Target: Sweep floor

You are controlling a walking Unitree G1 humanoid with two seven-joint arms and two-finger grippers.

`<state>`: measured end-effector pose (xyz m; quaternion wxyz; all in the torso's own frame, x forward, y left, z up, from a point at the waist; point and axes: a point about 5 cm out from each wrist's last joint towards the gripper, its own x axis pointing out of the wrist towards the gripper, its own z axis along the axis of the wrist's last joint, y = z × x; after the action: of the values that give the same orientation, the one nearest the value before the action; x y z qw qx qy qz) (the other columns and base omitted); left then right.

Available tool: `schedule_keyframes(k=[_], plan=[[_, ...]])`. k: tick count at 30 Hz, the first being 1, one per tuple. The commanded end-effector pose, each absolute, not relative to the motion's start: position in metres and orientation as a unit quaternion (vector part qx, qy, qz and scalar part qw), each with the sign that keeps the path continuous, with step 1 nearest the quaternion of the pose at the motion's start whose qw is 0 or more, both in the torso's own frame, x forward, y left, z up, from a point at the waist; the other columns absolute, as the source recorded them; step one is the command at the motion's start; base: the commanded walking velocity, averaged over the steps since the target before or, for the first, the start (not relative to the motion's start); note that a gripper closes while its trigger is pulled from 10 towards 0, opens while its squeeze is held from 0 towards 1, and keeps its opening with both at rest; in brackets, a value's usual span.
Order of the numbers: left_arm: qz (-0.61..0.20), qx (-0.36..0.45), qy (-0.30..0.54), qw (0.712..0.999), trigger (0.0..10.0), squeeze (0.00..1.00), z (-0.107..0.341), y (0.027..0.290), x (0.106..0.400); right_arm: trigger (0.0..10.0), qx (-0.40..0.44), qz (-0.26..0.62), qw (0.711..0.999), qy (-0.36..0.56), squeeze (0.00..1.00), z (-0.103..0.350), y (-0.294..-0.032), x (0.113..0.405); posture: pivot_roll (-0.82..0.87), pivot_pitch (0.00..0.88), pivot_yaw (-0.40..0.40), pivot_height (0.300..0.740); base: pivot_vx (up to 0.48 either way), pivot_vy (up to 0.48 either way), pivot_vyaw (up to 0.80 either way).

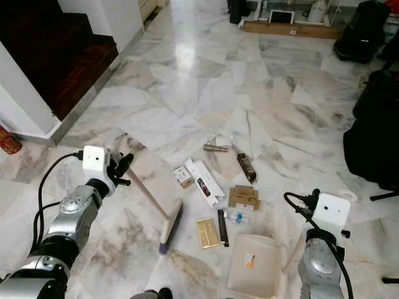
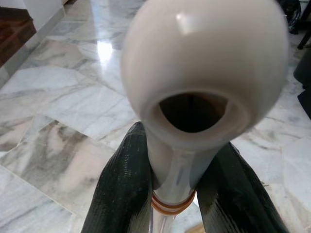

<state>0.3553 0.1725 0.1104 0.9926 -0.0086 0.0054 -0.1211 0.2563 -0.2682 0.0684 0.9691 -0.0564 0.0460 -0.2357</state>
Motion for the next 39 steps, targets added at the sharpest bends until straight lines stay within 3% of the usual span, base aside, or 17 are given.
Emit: schedule_keyframes(k=[1,10,16,22,30,39], plan=[[-0.126,-0.007,0.004,0.992,10.0,0.0,0.114,0.17,0.358,10.0,-0.065,-0.234,0.969,0.047,0.0,0.066,-0.268,0.256,0.08,0.208,0.044,0.74,0.0,0.0,0.0],[-0.158,-0.047,0.0,0.986,10.0,0.0,0.134,0.149,0.376,10.0,-0.058,-0.216,0.974,0.035,0.0,0.066,-0.254,0.259,0.07,0.241,0.054,0.74,0.0,0.0,0.0],[-0.175,-0.061,0.004,0.983,10.0,0.0,0.138,0.147,0.379,10.0,-0.076,-0.202,0.974,0.066,0.0,0.043,-0.247,0.242,0.08,0.266,0.065,0.74,0.0,0.0,0.0],[-0.154,-0.033,-0.009,0.987,10.0,0.0,0.147,0.171,0.381,10.0,-0.067,-0.2,0.973,0.09,0.0,0.028,-0.24,0.23,0.08,0.276,0.065,0.74,0.0,0.0,0.0],[-0.135,-0.012,-0.056,0.989,10.0,0.0,0.17,0.188,0.382,10.0,-0.072,-0.197,0.974,0.086,0.0,0.03,-0.241,0.235,0.09,0.266,0.059,0.74,0.0,0.0,0.0],[-0.144,0.005,-0.037,0.989,10.0,0.0,0.154,0.184,0.376,10.0,-0.075,-0.193,0.975,0.079,0.0,0.033,-0.241,0.239,0.08,0.262,0.057,0.74,0.0,0.0,0.0]])
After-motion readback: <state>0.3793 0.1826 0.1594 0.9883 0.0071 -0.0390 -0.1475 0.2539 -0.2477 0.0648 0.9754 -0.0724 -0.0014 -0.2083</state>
